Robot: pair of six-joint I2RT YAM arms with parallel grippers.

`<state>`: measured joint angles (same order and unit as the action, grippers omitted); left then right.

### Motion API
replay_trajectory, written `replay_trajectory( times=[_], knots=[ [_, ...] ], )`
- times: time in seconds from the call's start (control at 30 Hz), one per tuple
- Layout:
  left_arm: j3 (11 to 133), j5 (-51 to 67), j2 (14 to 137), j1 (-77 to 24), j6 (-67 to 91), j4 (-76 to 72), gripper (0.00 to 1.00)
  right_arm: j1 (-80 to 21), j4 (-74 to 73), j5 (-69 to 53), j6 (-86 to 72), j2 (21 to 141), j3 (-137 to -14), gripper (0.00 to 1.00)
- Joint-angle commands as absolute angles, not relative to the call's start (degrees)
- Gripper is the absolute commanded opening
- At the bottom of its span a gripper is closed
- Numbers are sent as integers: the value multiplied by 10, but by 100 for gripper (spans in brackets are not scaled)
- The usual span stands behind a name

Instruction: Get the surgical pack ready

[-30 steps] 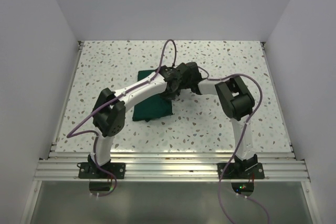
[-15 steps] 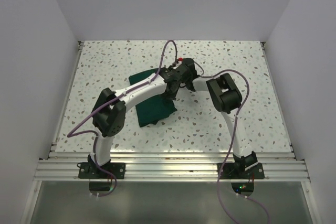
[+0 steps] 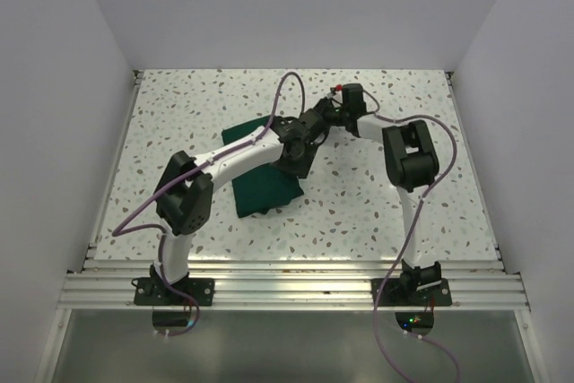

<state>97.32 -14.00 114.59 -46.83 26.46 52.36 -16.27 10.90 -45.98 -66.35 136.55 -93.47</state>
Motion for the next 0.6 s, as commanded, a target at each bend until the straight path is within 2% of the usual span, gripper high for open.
replay_trajectory(
  times=[0.0, 0.07, 0.17, 0.27, 0.33, 0.4, 0.5, 0.57],
  knots=[
    [1011, -77, 1093, -454, 273, 512, 62, -135, -60, -454, -528, 1271, -926, 22],
    [1013, -45, 1065, -425, 285, 496, 63, -136, -133, -450, -451, 1242, -927, 22],
    [1003, -12, 1031, -371, 294, 474, 63, -144, -134, -461, -427, 1202, -890, 22],
    [1007, 10, 1034, -323, 294, 468, 53, -148, -64, -481, -450, 1166, -818, 22],
    [1018, 32, 1044, -293, 291, 469, 39, -158, -16, -520, -486, 1158, -774, 22],
    [1015, 59, 1059, -277, 286, 449, 28, -172, 21, -541, -499, 1151, -759, 21],
    [1015, 124, 1091, -252, 281, 417, 13, -211, 2, -555, -479, 1150, -769, 21],
    [1017, 142, 1114, -249, 285, 393, 9, -223, 2, -556, -475, 1153, -771, 21]
  ],
)
